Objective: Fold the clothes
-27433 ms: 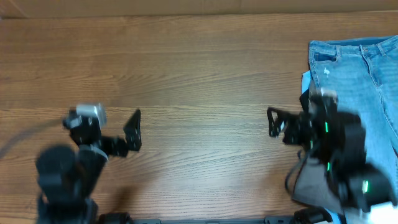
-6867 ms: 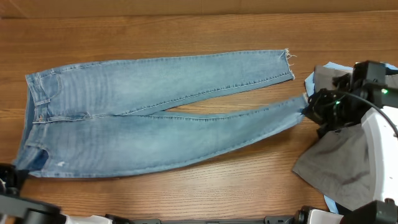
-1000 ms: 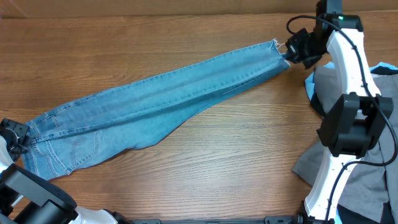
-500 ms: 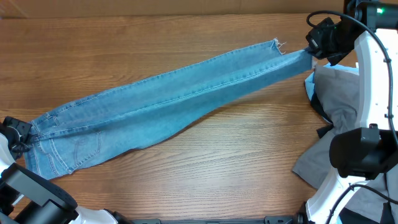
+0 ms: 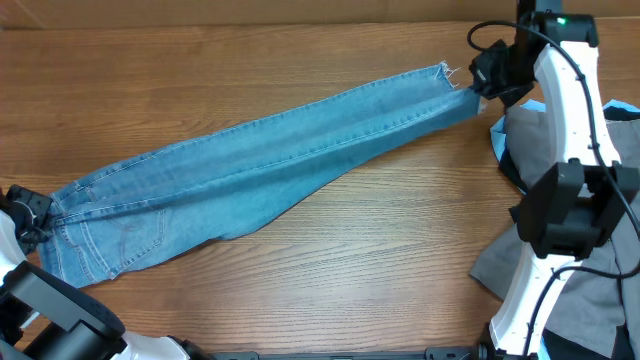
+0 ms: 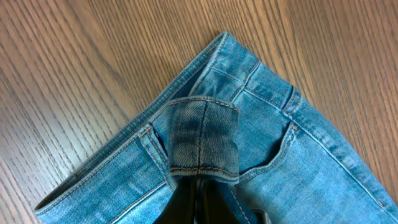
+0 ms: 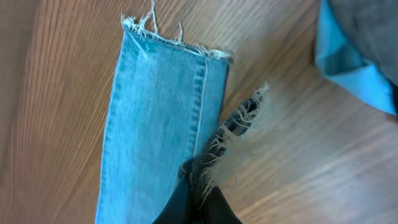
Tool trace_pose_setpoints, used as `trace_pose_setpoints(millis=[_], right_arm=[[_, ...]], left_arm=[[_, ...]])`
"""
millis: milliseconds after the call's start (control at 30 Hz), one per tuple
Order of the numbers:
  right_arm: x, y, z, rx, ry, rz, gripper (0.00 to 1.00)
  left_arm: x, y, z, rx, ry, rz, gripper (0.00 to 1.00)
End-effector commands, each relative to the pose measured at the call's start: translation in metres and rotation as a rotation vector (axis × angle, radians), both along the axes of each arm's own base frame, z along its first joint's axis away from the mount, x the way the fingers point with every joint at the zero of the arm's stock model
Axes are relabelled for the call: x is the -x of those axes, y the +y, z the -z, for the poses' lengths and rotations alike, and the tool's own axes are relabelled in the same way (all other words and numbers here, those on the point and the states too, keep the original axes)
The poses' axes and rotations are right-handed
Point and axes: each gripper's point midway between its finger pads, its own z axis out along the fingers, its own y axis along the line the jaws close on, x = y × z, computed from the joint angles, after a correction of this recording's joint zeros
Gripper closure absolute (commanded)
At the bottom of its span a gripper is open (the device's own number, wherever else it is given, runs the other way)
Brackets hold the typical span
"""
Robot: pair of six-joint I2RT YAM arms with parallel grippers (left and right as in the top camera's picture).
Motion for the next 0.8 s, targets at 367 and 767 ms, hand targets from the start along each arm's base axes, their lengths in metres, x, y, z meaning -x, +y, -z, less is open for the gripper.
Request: trace_pose_setpoints(millis=[367,767], right_arm=[[-0.073,0.035,0.031,-0.106,-0.207,-0.076,0.07],[-0.047,0.011,0.046,0.018,-0.113,-0.192,0.25]], left_arm=[[0.000,0.012,-0.008,-0.058,0.020,-0.028,0.92],[0.001,0.010,-0.007,-0.051,0.027,-0.027,0.85]])
